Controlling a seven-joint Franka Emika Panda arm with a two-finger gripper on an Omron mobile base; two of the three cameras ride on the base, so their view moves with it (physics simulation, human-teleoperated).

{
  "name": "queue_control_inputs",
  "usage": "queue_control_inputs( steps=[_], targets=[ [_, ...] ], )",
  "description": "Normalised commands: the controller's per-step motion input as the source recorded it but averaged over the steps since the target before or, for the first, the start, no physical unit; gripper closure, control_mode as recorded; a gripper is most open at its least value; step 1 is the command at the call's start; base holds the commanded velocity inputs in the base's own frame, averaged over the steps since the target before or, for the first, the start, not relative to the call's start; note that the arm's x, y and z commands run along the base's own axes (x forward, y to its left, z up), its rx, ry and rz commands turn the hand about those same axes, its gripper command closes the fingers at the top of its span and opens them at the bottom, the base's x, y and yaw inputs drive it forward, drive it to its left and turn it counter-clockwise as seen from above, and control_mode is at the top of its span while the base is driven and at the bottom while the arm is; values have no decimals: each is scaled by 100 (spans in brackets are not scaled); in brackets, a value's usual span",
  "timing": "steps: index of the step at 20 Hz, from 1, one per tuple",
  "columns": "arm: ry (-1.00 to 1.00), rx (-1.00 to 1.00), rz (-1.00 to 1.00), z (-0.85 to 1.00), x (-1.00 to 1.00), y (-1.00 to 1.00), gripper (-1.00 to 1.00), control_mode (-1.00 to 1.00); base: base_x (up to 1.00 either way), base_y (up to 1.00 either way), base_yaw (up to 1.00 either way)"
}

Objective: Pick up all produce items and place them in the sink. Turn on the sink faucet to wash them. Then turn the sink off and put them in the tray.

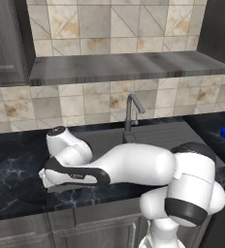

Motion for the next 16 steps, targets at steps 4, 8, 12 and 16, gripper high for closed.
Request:
queue_control_inputs(
  steps=[4,8,12,16],
  targets=[
    [0,0,17,0,-17,61,-100,-100,0,0,0],
    [0,0,17,0,-3,76,-100,-100,0,0,0],
    [0,0,13,1,0,85,-100,-100,0,0,0],
    [0,0,12,1,-1,66,-100,-100,0,0,0]
  ],
)
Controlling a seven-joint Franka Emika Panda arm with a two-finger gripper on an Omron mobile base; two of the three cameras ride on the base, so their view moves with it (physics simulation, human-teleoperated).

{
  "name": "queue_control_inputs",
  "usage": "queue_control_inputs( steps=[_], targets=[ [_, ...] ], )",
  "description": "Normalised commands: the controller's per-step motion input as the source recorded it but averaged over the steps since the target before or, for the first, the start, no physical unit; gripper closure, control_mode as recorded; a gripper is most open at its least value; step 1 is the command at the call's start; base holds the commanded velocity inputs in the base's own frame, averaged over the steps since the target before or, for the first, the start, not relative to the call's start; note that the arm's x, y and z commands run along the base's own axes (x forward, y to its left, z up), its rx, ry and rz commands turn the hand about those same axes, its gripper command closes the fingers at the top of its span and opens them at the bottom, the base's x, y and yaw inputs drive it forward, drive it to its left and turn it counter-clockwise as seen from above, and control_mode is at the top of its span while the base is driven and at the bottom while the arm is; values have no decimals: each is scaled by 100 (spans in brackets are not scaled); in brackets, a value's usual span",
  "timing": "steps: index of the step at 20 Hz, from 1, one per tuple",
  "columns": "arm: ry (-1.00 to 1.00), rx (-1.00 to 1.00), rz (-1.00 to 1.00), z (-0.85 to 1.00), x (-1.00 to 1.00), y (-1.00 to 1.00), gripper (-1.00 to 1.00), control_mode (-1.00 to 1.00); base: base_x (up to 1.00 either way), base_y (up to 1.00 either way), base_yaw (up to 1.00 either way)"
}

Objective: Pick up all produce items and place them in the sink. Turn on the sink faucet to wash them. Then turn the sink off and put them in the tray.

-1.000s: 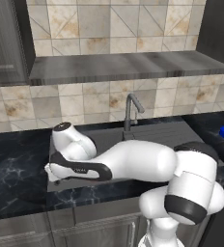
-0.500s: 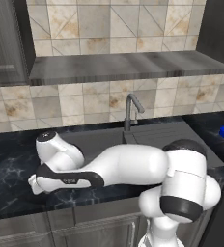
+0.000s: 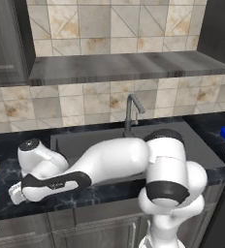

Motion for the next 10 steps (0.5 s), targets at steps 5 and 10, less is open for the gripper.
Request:
queue_control_inputs(
  steps=[5,10],
  targets=[
    [0,4,7,0,4,4,-100,-100,0,0,0],
    [0,5,11,0,14,37,-100,-100,0,0,0]
  ],
)
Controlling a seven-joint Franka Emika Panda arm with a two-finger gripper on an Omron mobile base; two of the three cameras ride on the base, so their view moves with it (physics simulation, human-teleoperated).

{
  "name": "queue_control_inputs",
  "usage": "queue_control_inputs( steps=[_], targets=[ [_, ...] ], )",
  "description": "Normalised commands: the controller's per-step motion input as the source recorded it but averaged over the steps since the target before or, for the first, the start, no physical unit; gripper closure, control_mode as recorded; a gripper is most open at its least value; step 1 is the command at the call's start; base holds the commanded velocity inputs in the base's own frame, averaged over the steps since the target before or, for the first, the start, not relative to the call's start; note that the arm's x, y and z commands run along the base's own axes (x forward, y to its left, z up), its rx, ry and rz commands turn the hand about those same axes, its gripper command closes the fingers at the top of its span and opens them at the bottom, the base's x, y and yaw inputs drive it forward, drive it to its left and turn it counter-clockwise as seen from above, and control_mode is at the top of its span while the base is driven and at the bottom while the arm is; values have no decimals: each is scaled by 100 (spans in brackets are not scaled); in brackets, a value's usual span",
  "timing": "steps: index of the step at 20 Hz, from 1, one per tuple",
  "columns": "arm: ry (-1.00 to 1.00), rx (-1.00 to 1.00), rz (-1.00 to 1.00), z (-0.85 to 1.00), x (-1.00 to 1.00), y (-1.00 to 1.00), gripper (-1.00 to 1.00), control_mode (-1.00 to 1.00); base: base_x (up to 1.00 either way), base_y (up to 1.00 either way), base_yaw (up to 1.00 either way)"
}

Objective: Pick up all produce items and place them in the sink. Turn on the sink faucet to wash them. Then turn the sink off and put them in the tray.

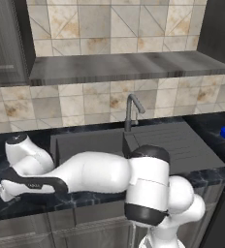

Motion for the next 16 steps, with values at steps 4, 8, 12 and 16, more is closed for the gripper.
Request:
queue_control_inputs(
  steps=[4,8,12,16],
  targets=[
    [0,3,12,0,16,52,-100,-100,0,0,0],
    [0,3,16,-2,12,49,-100,-100,0,0,0],
    [0,3,18,-7,7,48,-100,-100,0,0,0],
    [0,0,17,-21,4,61,-100,-100,0,0,0]
  ],
)
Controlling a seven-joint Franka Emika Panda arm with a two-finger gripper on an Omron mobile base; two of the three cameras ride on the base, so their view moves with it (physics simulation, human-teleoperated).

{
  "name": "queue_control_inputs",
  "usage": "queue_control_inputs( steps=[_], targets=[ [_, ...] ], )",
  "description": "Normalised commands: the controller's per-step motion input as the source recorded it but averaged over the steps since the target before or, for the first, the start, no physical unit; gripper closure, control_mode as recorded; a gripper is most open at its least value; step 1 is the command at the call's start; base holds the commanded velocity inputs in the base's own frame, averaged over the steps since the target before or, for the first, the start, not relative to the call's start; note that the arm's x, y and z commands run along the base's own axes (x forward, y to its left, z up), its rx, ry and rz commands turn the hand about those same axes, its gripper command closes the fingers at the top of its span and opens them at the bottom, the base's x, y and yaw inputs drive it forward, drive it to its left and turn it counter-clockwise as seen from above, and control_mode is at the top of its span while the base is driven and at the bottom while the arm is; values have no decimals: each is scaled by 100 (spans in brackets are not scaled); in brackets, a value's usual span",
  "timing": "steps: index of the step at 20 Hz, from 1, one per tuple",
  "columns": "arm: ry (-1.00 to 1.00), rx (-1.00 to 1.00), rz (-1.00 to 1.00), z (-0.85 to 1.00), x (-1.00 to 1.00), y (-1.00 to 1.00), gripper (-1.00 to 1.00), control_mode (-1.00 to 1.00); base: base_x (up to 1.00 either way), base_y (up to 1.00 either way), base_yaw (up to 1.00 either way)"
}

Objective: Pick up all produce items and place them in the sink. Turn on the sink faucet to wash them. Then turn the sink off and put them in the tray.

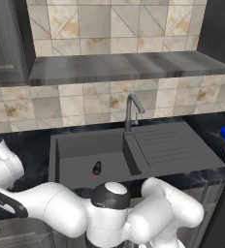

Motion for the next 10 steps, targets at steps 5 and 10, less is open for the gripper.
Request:
queue_control_inputs(
  steps=[5,10],
  targets=[
    [0,0,15,-26,2,65,-100,-100,0,0,0],
    [-1,2,5,-2,7,42,-100,-100,0,0,0]
  ],
)
